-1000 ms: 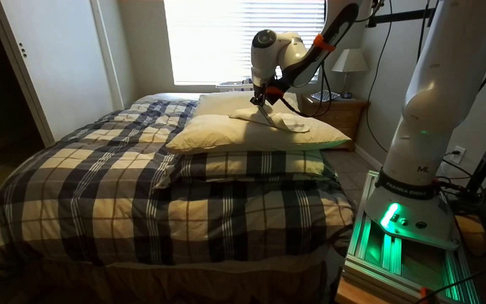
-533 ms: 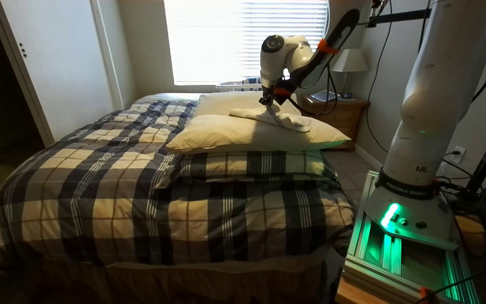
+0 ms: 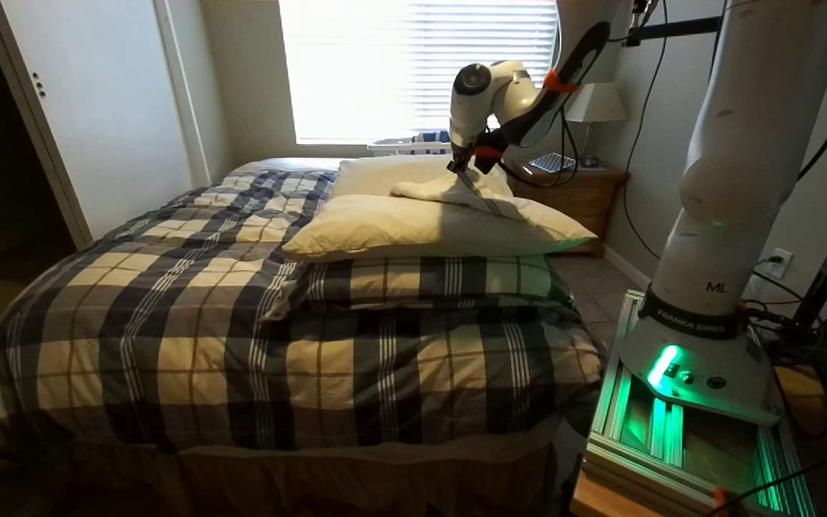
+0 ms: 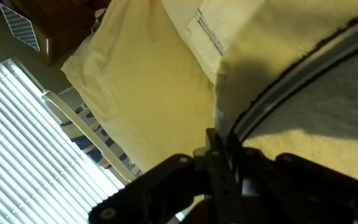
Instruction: Fold the towel into a triangle twice.
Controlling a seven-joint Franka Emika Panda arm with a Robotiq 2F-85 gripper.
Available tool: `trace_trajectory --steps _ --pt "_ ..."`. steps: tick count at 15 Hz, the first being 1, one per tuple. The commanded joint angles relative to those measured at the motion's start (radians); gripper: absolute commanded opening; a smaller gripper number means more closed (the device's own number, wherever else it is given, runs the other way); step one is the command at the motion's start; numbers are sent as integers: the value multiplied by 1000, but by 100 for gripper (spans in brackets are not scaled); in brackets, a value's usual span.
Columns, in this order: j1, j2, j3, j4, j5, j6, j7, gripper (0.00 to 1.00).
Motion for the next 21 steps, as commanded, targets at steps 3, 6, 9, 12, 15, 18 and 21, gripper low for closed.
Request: trace_trajectory --steps 3,6,9,12,15,18,21 --pt "0 13 0 9 0 0 0 7" --pt "0 14 0 9 0 0 0 7" --pt "-3 22 -4 16 -16 4 8 2" --pt "-11 41 -14 32 -57 27 19 2" --pt "-13 61 -27 47 -101 12 37 2" --pt "-20 85 -44 69 -174 43 65 2" --pt "-23 119 -51 93 -243 67 107 2"
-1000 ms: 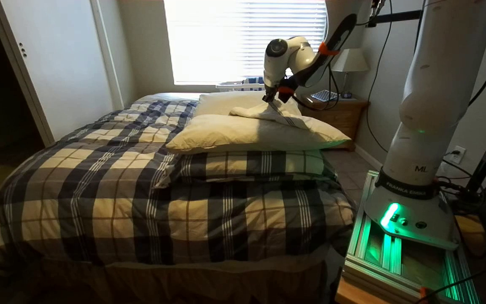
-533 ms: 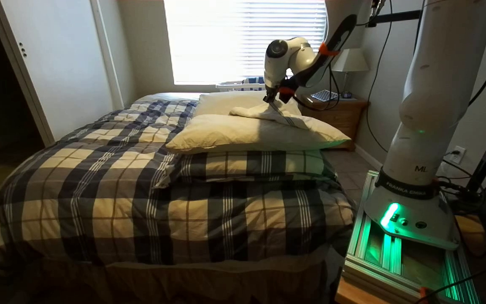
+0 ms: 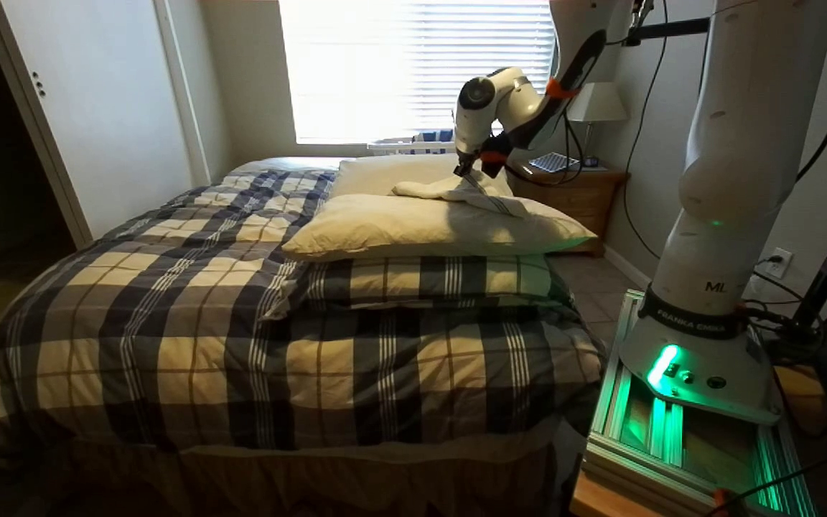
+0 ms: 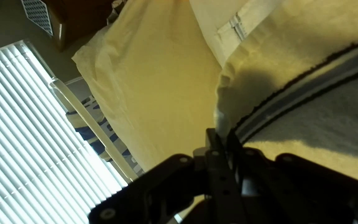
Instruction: Fold the towel into a triangle twice.
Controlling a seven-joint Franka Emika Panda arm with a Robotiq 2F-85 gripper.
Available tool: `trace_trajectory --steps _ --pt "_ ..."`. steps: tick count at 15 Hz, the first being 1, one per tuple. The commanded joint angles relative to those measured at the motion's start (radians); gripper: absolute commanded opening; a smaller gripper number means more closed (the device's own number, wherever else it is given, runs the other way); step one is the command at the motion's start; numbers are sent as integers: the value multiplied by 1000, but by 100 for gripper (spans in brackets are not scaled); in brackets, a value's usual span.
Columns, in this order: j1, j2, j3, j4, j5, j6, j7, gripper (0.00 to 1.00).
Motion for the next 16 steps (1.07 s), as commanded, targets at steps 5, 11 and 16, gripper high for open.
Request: trace_trajectory --steps 5,11,16 --pt "-20 88 -13 45 -51 43 28 21" --pt "-26 93 -28 52 -48 19 29 66" --pt "-35 35 -31 10 125 49 -55 99"
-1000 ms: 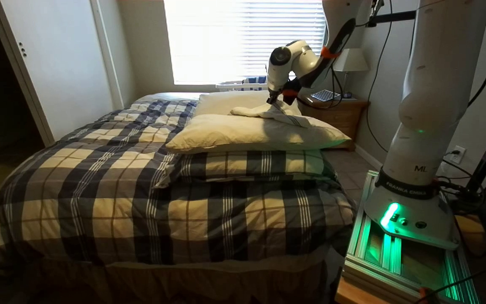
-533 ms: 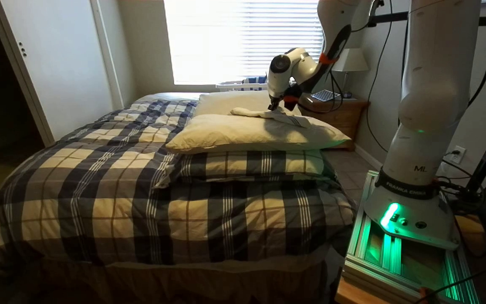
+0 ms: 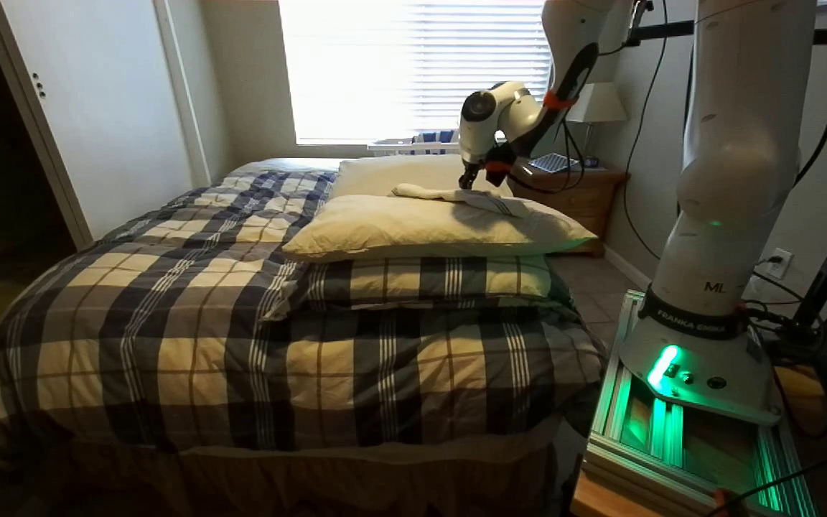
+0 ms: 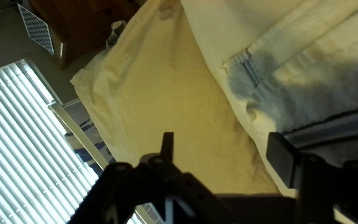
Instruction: Fold the towel into a triangle twice.
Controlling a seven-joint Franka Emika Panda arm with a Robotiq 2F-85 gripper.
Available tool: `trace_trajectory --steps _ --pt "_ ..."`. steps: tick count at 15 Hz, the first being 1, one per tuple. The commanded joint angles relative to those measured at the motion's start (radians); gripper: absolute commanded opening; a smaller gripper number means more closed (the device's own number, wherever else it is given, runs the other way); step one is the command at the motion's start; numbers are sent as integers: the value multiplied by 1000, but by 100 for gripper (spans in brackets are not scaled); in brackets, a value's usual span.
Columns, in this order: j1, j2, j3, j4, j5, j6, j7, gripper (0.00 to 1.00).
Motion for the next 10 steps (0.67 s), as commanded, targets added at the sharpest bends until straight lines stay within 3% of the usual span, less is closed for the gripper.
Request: trace_trajectory --steps 1,5,10 --pt "-52 -70 39 -54 198 43 -146 100" --pt "-52 -142 46 -133 500 68 -358 100" --pt "-47 -229 80 -299 905 17 -736 100"
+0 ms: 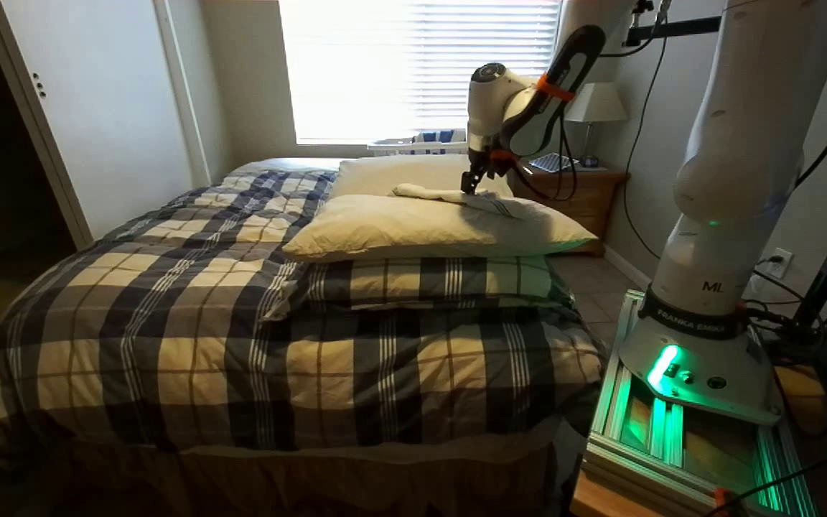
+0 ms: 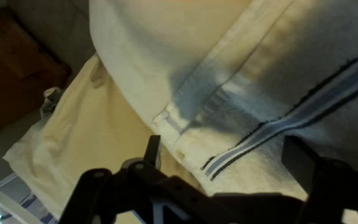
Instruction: Fold the towel into a triangle twice.
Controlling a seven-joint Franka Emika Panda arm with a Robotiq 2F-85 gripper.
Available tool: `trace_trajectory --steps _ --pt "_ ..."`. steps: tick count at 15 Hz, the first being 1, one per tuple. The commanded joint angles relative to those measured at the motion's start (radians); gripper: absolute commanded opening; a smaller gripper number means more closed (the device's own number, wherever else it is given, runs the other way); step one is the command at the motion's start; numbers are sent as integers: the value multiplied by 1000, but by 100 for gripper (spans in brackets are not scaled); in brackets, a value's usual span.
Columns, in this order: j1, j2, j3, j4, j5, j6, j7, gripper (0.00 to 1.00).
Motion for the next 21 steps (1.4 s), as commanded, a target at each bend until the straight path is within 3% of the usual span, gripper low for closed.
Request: trace_trajectory --steps 1,4,9,14,21 --pt "-4 -108 29 -144 274 -42 -266 100" --pt "5 -171 19 -123 469 -96 -398 100" --pt "-5 -253 17 -82 518 -188 -423 100" --pt "29 -315 16 -73 680 -441 -677 100" --pt "62 -306 22 -72 768 -687 -837 100"
